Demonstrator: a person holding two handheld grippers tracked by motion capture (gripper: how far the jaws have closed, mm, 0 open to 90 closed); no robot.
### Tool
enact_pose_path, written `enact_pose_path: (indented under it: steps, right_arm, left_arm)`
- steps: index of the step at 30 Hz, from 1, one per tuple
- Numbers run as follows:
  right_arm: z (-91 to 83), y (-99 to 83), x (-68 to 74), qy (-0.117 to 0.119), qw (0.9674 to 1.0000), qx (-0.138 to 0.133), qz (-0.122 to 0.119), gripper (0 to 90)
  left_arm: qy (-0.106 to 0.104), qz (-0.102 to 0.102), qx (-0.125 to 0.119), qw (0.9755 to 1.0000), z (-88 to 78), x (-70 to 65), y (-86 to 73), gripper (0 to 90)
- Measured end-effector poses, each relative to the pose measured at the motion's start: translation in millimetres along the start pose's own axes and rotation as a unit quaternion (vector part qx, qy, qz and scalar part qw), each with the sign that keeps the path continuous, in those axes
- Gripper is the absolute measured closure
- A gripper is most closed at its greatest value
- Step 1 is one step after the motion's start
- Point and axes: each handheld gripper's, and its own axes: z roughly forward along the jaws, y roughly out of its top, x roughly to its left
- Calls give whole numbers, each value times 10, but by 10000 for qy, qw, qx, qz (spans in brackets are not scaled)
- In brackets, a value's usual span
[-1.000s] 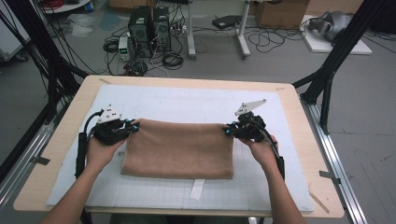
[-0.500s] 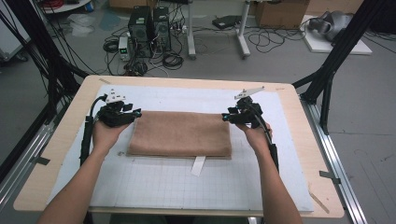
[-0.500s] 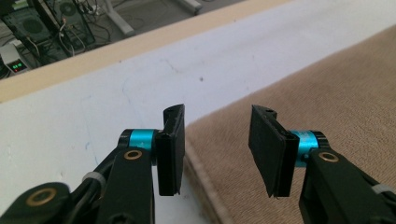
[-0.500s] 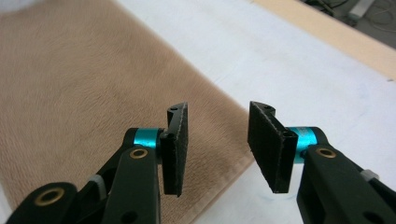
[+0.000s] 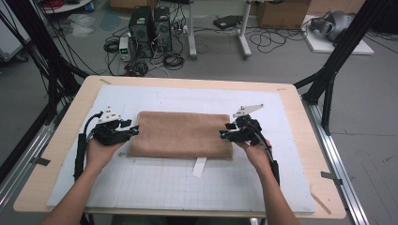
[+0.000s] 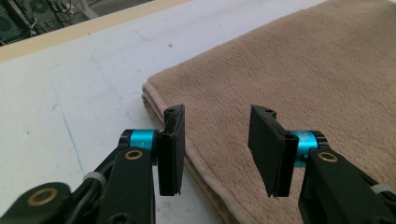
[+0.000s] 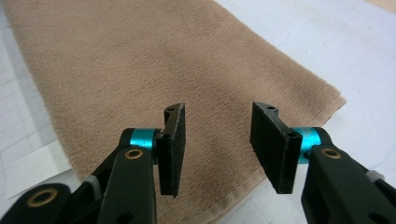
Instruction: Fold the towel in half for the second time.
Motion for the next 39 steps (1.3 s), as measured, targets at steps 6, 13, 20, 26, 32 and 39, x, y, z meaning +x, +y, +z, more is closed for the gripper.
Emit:
enact_pose_path:
  steps: [6,13,20,26,32,39]
  right_arm:
    - [-53,-92,66,38,9998,-159,87,501]
    - [-103,-176,126,-25,9995,-289,113,454]
    - [-141,-248,170,-54,9992,-343,190,406]
    - [-189,-257,189,-84,9987,-412,277,336]
    - [-222,-261,229,-122,9982,-485,330,262]
    - [-252,-278,287,-120,9978,-546,342,200]
  left_arm:
    - [-94,22,-39,9999,-54,-42,5,550]
    - [-272,263,68,9993,-78,-155,23,526]
    - [-327,282,-45,9991,-136,-241,-3,500]
    - [-333,209,-34,9992,-177,-251,-81,457]
    - [-352,145,-74,9992,-239,-242,-132,422]
    - [-397,44,-109,9991,-299,-245,-208,383]
